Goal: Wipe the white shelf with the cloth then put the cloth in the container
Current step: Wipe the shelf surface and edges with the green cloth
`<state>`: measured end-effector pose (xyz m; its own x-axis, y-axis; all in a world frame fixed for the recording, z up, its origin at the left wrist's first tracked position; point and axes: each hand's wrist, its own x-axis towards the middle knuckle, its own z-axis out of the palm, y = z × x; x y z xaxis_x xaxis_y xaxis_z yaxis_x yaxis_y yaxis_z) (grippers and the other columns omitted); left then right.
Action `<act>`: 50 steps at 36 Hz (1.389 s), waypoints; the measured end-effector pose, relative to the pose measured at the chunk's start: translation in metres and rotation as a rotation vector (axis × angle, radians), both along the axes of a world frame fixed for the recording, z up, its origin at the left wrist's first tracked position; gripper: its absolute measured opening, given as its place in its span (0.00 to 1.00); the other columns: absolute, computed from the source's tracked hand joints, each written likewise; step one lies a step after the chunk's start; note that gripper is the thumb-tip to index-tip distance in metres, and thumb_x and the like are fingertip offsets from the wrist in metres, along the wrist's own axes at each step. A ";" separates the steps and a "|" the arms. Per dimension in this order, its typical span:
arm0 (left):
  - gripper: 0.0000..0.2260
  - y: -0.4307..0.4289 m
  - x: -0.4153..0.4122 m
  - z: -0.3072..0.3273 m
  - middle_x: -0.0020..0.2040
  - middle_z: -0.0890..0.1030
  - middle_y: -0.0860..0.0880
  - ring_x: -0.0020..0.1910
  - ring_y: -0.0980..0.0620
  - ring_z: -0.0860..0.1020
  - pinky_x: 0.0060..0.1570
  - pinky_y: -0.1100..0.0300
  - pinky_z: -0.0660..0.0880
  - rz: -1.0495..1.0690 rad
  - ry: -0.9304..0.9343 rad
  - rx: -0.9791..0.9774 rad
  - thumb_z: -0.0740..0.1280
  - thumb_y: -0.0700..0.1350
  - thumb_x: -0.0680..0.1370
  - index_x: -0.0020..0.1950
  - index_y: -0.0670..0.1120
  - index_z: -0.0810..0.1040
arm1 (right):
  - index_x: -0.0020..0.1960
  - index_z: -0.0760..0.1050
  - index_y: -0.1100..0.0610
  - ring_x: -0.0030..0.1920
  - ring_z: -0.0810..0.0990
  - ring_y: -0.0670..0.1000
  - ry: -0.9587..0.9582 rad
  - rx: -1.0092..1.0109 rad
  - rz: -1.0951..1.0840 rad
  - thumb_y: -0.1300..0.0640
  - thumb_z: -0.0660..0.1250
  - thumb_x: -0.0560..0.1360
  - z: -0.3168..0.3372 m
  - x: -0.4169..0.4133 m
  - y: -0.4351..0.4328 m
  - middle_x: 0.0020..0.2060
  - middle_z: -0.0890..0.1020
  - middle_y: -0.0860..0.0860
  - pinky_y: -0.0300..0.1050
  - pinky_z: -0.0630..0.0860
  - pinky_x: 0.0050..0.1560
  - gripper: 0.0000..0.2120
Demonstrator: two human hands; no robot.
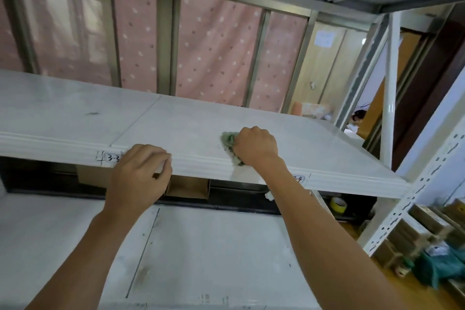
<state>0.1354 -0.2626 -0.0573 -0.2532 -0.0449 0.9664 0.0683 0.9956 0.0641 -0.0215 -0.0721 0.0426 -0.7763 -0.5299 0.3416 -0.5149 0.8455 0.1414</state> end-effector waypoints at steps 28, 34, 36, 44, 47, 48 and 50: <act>0.07 -0.089 0.115 0.008 0.43 0.84 0.41 0.47 0.40 0.80 0.55 0.52 0.76 0.314 -0.062 0.011 0.67 0.36 0.78 0.46 0.36 0.84 | 0.46 0.79 0.57 0.43 0.78 0.59 -0.054 -0.087 0.562 0.50 0.56 0.79 -0.006 0.103 -0.182 0.41 0.80 0.56 0.46 0.68 0.39 0.16; 0.07 -0.109 0.131 0.020 0.43 0.84 0.42 0.45 0.41 0.80 0.52 0.51 0.78 0.326 0.043 0.021 0.67 0.36 0.79 0.46 0.38 0.84 | 0.42 0.78 0.57 0.30 0.71 0.57 0.140 0.131 0.910 0.53 0.62 0.77 -0.015 0.146 -0.186 0.30 0.75 0.53 0.45 0.65 0.31 0.10; 0.06 -0.114 0.136 0.025 0.43 0.84 0.42 0.44 0.41 0.81 0.51 0.51 0.78 0.338 0.046 0.005 0.68 0.36 0.78 0.46 0.38 0.84 | 0.41 0.76 0.56 0.27 0.71 0.58 0.155 0.039 0.914 0.54 0.63 0.76 -0.018 0.141 -0.183 0.26 0.70 0.51 0.44 0.63 0.29 0.08; 0.05 -0.116 0.131 0.025 0.44 0.84 0.43 0.44 0.43 0.80 0.47 0.53 0.78 0.232 -0.035 0.001 0.68 0.35 0.77 0.47 0.38 0.84 | 0.43 0.76 0.53 0.25 0.72 0.60 0.255 -0.211 0.867 0.49 0.54 0.80 -0.011 0.125 -0.172 0.24 0.75 0.52 0.45 0.67 0.26 0.15; 0.05 -0.113 0.121 0.025 0.44 0.84 0.44 0.43 0.42 0.80 0.44 0.50 0.79 0.167 -0.055 0.033 0.68 0.36 0.77 0.47 0.38 0.84 | 0.43 0.76 0.52 0.25 0.72 0.60 0.253 -0.240 0.809 0.48 0.54 0.80 -0.010 0.117 -0.168 0.24 0.74 0.51 0.45 0.66 0.27 0.15; 0.05 -0.114 0.118 0.025 0.44 0.84 0.44 0.42 0.42 0.80 0.44 0.49 0.78 0.152 -0.060 0.034 0.68 0.36 0.77 0.47 0.38 0.84 | 0.44 0.76 0.52 0.26 0.73 0.60 0.247 -0.240 0.791 0.47 0.54 0.80 -0.009 0.113 -0.166 0.25 0.74 0.51 0.45 0.66 0.28 0.16; 0.05 -0.115 0.111 0.026 0.43 0.84 0.44 0.42 0.43 0.80 0.42 0.50 0.78 0.142 -0.074 0.032 0.68 0.36 0.77 0.47 0.39 0.84 | 0.44 0.77 0.52 0.27 0.73 0.59 0.224 -0.251 0.754 0.48 0.55 0.81 -0.007 0.105 -0.165 0.26 0.75 0.52 0.45 0.67 0.29 0.15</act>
<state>0.2468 -0.3780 -0.0313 -0.3125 -0.1158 0.9428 -0.0791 0.9923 0.0956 0.0833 -0.2370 0.0352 -0.1426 -0.7684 0.6238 -0.9388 0.3046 0.1606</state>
